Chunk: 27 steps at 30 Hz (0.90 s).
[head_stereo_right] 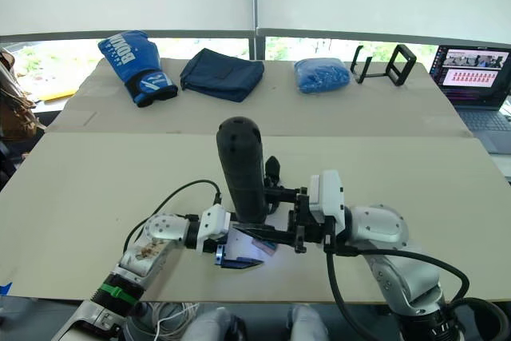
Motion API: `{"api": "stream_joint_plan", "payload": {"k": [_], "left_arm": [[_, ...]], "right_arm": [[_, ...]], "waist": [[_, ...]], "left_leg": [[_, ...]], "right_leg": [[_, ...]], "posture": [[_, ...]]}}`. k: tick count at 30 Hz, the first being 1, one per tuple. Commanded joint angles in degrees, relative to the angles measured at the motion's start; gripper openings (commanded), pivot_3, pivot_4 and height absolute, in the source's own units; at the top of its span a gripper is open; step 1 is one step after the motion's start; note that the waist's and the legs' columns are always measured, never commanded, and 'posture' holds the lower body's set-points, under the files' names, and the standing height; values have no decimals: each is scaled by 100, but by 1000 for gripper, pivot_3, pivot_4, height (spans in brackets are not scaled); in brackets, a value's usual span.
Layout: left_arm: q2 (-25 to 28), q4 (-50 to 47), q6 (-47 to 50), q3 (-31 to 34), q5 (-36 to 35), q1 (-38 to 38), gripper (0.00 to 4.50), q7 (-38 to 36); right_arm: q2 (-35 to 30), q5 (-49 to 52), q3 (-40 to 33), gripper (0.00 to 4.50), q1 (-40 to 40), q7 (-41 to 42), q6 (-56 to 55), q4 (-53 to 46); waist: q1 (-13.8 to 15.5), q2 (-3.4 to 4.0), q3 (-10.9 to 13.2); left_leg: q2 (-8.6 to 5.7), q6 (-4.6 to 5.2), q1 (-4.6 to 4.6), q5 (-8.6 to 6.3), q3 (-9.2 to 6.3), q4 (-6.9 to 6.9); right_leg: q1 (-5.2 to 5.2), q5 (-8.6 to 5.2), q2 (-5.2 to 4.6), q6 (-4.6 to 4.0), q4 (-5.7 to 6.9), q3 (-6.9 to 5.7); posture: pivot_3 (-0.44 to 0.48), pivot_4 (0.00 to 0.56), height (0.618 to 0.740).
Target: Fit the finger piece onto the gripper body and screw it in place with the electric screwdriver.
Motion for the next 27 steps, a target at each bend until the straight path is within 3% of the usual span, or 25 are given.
{"api": "stream_joint_plan", "payload": {"k": [1,27], "left_arm": [[-90,21,9,-163,54,7,4438,41],[-84,5,246,-229,127,-13,4438,130]], "right_arm": [[13,-42,-71,1907,-72,22,-328,-66],[120,-240,52,1907,76,48,-617,232]], "waist": [[2,0,0],[-2,0,0]], "left_leg": [[0,0,0,0,0,1],[1,1,29,-1,-4,0]], "right_leg": [[1,0,0,0,0,0],[33,0,-1,1,-2,-1]], "posture": [[0,150,740],[0,150,740]]}}
